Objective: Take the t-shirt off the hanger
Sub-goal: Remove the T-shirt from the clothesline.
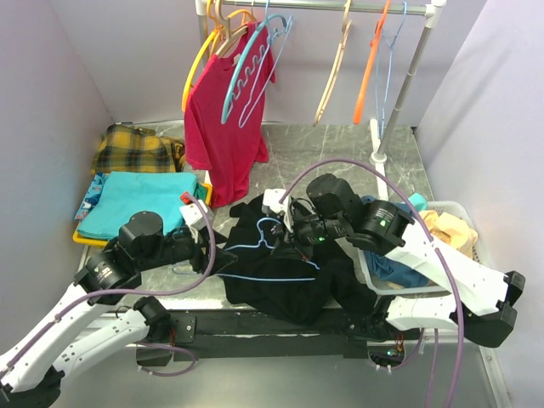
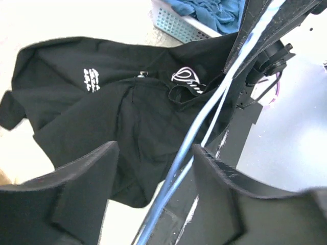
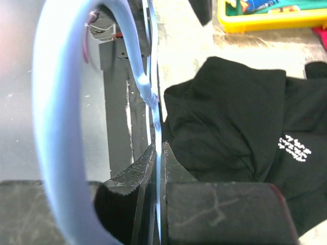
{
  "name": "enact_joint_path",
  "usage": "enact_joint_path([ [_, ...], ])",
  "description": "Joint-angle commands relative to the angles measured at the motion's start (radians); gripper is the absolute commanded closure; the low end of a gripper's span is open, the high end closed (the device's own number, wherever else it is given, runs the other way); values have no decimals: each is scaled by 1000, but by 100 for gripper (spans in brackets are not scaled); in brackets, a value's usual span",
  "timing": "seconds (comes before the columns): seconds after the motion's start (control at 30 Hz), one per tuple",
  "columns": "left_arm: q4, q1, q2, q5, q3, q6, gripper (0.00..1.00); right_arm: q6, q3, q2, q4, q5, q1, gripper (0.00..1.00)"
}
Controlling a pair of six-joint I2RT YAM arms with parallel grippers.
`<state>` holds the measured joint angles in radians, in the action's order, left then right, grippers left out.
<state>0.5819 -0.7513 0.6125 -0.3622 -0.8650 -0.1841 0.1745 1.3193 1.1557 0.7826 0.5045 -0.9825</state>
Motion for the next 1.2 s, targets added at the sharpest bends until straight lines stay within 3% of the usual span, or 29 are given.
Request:
enact_joint_path([
  [0.0,-62,3,-3,-27,-9,18,42,36,60,-47,-9,48,-8,100],
  [0.1,-53,1,0,-27,-19,18,89,37,58,-60,-6,42,-8,100],
  [0.17,-50,3,0,-44,-23,23,99,33,54,-73,-11,39,-10,100],
  [0.27,-44,3,-16,-6,-40,14,99,7,37,-93,-40,5,-8,100],
  [0.3,-40,3,-31,11,-48,11,99,-12,31,-99,-51,-32,-8,94],
  [0.33,-34,3,-40,53,-57,3,99,-24,24,-106,-74,-58,-8,76],
  [0.37,-13,3,-48,74,-84,2,99,-36,11,-122,-86,-85,-8,51],
  [0.57,145,3,-76,128,-215,38,99,-105,-99,-221,-183,-346,-8,29],
  [0.87,317,1,-108,241,-308,54,99,-269,-392,-359,-345,-746,-7,24],
  [1.0,352,1,-134,258,-373,49,99,-313,-463,-334,-420,-790,-7,21],
  [1.1,357,3,-158,229,-402,52,99,-316,-485,-251,-476,-735,-7,21],
  [1.17,355,3,-184,209,-411,51,99,-322,-479,-155,-497,-709,-7,35],
])
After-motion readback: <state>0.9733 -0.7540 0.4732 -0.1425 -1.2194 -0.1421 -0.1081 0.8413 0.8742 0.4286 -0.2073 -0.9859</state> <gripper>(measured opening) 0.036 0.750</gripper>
